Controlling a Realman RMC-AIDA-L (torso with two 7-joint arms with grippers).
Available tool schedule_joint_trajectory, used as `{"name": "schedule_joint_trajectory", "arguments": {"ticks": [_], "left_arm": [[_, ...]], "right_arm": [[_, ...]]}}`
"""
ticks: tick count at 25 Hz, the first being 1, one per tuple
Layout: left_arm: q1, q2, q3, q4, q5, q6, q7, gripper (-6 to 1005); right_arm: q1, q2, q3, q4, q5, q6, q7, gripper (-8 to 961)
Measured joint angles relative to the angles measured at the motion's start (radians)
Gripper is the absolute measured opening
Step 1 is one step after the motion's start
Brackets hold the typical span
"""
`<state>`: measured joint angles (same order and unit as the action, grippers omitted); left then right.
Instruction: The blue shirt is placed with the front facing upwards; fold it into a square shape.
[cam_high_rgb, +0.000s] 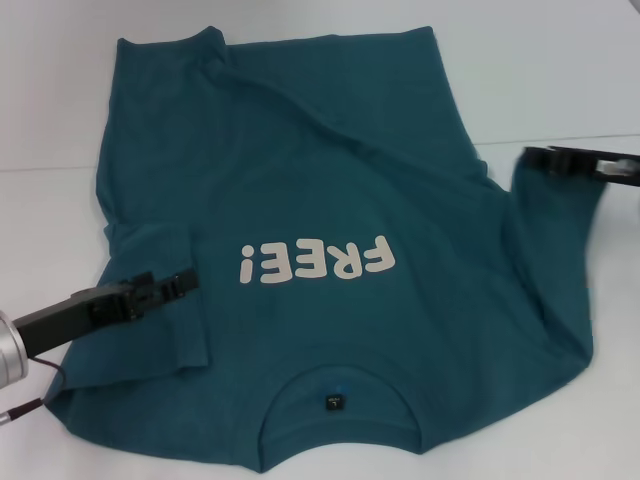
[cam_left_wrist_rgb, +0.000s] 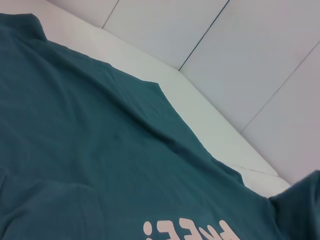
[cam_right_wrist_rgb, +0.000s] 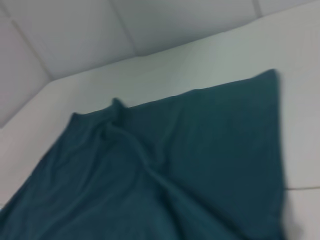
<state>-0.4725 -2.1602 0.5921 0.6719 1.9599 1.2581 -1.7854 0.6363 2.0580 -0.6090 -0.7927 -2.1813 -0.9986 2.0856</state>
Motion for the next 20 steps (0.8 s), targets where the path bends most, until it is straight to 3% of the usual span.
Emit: {"name": "schedule_joint_trajectory", "arguments": {"ticks": [5,11,20], "left_arm": [[-0.001,-0.001,0.0,-0.002,-0.001,0.0,0.0,908],[-0.002,-0.001,0.0,-0.004,-0.001,-0.001,0.0,909],[-0.001,-0.001,0.0,-0.005,-0.001,-0.011,0.002,909]], "right_arm": [[0.052,0.03,-0.082,0.035,0.007,0.07,0.0,88],[0.107,0.03,-0.159,0.139,0.012,0.154,-0.016,94],[0.089,0.031,-0.174,0.139,0.027,0.17,-0.037,282]]}}
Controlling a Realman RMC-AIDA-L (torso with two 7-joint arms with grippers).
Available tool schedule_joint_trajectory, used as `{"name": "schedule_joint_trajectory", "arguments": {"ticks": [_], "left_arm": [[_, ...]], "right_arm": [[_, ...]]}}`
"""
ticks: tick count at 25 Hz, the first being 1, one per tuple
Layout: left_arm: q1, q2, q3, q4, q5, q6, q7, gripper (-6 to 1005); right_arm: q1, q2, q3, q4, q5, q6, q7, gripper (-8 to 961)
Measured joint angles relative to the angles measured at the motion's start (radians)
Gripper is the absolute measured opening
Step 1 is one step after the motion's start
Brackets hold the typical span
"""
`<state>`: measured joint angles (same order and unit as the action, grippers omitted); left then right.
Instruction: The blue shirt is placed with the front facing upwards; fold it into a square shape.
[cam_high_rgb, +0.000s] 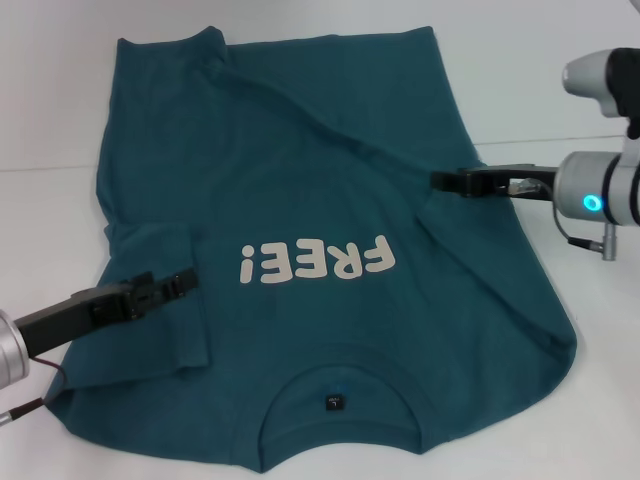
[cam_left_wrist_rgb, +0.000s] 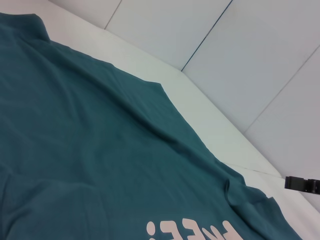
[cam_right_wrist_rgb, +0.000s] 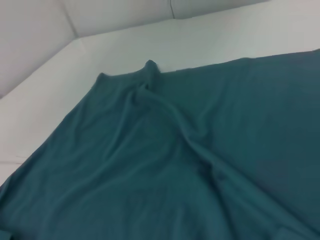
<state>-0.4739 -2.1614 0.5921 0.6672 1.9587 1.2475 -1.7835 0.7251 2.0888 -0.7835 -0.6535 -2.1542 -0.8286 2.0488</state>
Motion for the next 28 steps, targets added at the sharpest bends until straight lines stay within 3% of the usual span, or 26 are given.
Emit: {"name": "schedule_joint_trajectory", "arguments": {"ticks": [2,13,18,28], "left_arm": [[0.0,0.0,0.0,0.0,0.0,0.0,0.0,909],[-0.001,0.0,0.0,-0.008,0.0,0.003,0.003,909],[-0.005,0.001,0.0,-0.009,0.005,0.004,0.004,909],[-0.006,0.002,0.002,-0.011,0.008,0.003,0.007,909]], "right_arm": [[-0.021,-0.006,0.005,-0.005,0.024,0.001,0.0,324],[-0.133,-0.036,0.013,-0.005,0.05,-0.022,0.076,808],[-0.154,-0.043,0.015,0.002,0.05,-0.039,0.105,927],[-0.148,-0.032,0.013,0.03,0.044,-0.015,0.094,923]]}}
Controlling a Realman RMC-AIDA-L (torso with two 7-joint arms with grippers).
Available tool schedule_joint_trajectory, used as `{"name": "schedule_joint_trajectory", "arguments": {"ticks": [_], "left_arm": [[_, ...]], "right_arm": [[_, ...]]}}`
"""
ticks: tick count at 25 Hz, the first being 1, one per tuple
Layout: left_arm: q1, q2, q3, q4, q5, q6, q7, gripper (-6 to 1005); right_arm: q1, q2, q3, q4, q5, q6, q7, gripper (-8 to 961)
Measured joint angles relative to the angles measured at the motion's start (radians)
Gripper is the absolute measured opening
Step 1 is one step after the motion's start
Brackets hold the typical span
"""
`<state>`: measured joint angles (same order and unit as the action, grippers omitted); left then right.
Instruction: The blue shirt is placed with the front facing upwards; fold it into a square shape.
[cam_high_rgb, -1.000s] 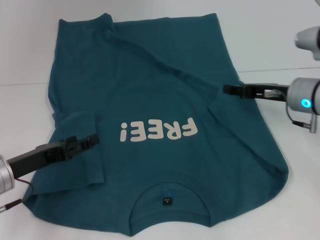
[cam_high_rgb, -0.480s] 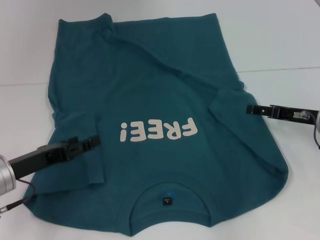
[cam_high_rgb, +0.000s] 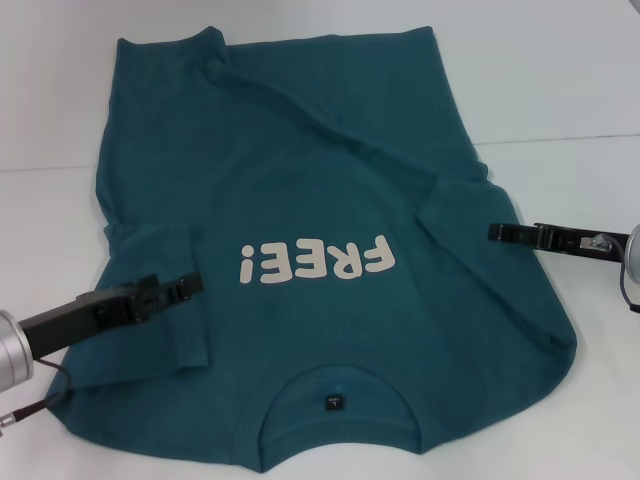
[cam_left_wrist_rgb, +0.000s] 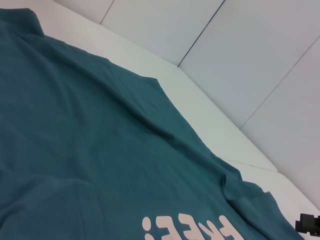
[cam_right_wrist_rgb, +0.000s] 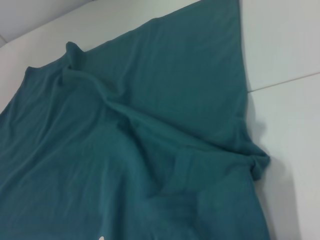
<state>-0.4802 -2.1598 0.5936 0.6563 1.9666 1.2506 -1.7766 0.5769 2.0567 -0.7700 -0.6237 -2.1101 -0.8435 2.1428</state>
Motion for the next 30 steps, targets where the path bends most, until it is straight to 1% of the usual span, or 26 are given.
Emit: {"name": "schedule_joint_trajectory", "arguments": {"ticks": [4,9,14,20,30], "left_arm": [[0.001,0.0,0.0,0.0,0.0,-0.001,0.0,909],[0.006,0.0,0.0,0.0,0.0,0.0,0.0,909],[0.008,-0.001,0.0,0.0,0.0,0.003,0.0,908],[0.009,-0.002,0.0,0.0,0.0,0.004,0.0,908],[0.007,-0.002,0.0,0.0,-0.005,0.004,0.0,908]], "right_arm": [[0.005,0.005,0.0,0.0,0.004,0.005,-0.001,924],[0.008,0.009,-0.005,0.001,0.003,0.005,-0.01,788],[0.008,0.014,-0.003,0.001,0.004,-0.003,-0.029,544],[0.004,0.014,-0.005,0.0,0.005,-0.015,-0.03,322],[0.0,0.011,0.001,-0.003,0.006,-0.018,-0.031,107]]}}
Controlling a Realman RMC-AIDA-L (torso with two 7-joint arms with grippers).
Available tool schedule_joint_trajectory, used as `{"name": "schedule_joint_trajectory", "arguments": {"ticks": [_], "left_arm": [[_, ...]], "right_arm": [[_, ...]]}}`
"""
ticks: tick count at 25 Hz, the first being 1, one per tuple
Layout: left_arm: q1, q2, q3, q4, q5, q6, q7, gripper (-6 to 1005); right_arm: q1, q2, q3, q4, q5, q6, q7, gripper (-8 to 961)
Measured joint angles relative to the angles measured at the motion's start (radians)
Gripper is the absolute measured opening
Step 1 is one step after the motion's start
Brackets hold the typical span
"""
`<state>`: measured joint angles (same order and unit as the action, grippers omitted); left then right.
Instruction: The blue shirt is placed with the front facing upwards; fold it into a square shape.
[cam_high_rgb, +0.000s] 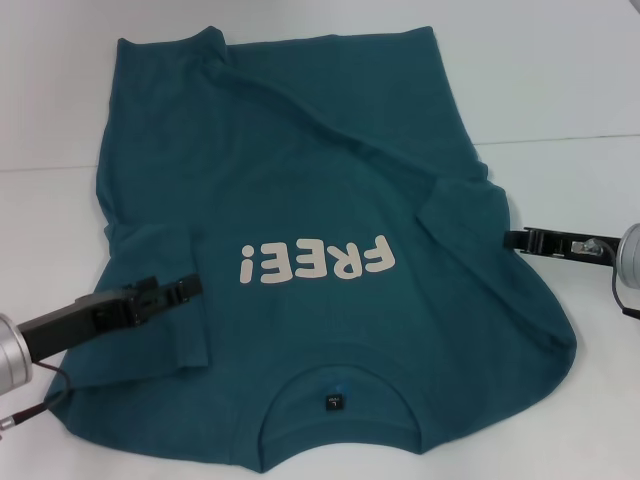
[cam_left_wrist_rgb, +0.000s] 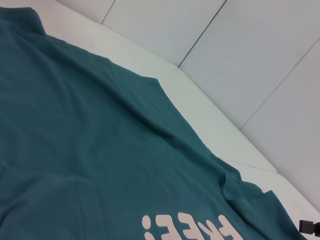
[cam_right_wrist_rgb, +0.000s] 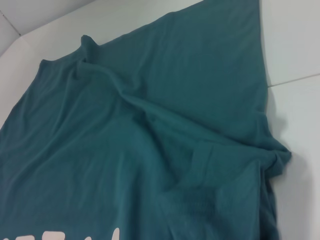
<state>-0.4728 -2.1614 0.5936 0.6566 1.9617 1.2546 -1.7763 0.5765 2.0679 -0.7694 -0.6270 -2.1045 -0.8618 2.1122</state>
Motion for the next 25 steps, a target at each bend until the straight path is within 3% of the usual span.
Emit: {"name": "schedule_joint_trajectory", "arguments": {"ticks": [4,14,20,25], "left_arm": [[-0.003,0.0,0.0,0.0,-0.001,-0.003,0.0,908],[-0.006,0.002,0.0,0.0,0.003,-0.007,0.0,909],[-0.007,0.002,0.0,-0.001,0.003,-0.006,0.0,909],[-0.008,0.002,0.0,-0.002,0.003,-0.003,0.0,909]], "right_arm": [[0.0,0.0,0.001,-0.002,0.0,-0.001,0.0,-1],[-0.004,-0.01,0.031,-0.007,-0.001,0.005,0.0,4],[-0.01,-0.027,0.034,-0.008,-0.001,0.005,0.003,7],[-0.001,-0.03,0.034,0.0,-0.004,0.002,0.009,98]]}}
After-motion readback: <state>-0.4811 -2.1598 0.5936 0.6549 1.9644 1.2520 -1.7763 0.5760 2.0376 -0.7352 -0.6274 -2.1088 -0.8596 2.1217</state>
